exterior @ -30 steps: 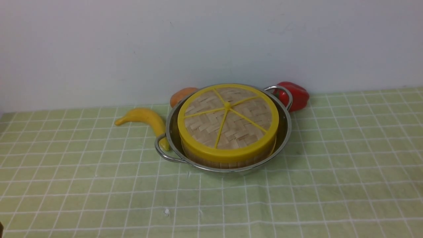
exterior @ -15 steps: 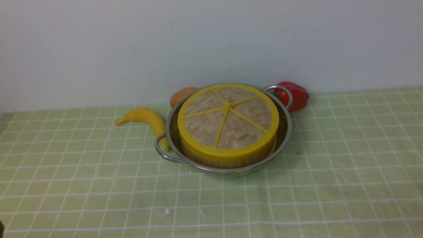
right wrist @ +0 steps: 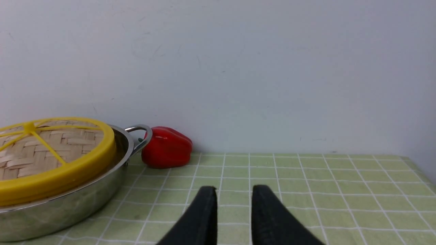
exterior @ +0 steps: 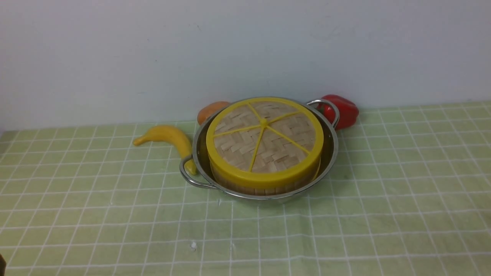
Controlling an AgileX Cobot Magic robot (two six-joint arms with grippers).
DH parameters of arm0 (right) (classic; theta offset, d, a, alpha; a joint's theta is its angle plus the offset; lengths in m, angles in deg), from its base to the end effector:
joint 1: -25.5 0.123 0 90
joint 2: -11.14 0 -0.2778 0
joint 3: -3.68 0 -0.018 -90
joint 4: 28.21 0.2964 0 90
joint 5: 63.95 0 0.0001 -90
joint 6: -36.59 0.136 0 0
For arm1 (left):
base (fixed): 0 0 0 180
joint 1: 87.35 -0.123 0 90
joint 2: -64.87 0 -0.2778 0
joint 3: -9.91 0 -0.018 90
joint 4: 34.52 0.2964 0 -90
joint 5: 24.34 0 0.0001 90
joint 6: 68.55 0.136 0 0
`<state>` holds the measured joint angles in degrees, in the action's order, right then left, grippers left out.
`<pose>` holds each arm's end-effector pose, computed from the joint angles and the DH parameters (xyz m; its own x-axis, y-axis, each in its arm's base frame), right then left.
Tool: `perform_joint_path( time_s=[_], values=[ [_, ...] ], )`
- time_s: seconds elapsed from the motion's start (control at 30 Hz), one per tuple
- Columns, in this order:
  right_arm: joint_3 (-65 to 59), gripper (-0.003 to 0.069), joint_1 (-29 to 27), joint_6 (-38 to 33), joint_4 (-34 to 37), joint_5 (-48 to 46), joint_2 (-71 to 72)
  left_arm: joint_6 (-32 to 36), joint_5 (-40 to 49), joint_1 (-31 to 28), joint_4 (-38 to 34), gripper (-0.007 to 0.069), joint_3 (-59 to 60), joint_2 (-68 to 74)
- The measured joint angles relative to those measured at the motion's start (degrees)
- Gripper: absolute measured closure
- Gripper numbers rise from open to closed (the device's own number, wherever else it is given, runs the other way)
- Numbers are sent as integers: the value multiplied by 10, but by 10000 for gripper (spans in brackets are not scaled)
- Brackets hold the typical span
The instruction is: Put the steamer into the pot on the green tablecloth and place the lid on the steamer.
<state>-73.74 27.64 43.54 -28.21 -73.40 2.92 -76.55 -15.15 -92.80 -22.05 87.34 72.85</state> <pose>0.1546 0.0058 0.1910 -0.0925 0.1176 -0.9887 -0.0263 0.9924 0.1205 0.1533 0.0194 0.1927 -0.0856 0.0674 -0.9940 -0.1231 0.9894 0.0776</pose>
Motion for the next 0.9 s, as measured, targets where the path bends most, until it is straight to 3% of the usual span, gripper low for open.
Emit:
perform_joint_path(
  time_s=[0.9],
  values=[
    [0,419,0,0,0,0,0,0,0,0,1,465,0,0]
  ],
)
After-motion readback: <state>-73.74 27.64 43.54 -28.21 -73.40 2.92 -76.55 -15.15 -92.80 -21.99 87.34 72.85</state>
